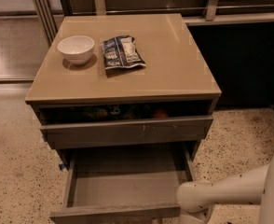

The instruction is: Close middle drawer

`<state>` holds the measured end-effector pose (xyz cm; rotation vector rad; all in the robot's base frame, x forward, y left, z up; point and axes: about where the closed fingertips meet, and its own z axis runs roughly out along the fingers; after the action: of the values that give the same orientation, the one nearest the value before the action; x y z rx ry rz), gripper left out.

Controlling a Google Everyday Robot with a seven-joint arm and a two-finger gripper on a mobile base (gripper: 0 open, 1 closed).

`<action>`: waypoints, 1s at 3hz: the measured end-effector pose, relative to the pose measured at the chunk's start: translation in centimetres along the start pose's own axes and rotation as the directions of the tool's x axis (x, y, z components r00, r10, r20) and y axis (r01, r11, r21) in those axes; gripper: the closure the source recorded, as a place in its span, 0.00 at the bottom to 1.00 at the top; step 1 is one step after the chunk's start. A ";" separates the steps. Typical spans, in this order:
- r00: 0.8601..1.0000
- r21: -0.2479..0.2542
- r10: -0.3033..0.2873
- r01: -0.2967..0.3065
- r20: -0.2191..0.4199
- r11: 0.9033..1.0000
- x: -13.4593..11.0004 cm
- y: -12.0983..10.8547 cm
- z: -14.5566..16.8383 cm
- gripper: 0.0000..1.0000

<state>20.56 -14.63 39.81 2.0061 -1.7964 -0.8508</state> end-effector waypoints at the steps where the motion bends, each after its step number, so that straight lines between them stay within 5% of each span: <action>1: 1.000 0.025 0.013 -0.013 -0.001 1.000 0.4 -0.4 -0.7 1.00; 3: 1.000 0.039 0.028 -0.028 0.007 0.999 0.9 -1.0 -0.9 1.00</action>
Offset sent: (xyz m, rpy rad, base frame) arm 0.0652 -0.0194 0.0365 -0.0037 -0.1005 -0.0937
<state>21.91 -15.46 39.70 1.9994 -1.8535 -0.8214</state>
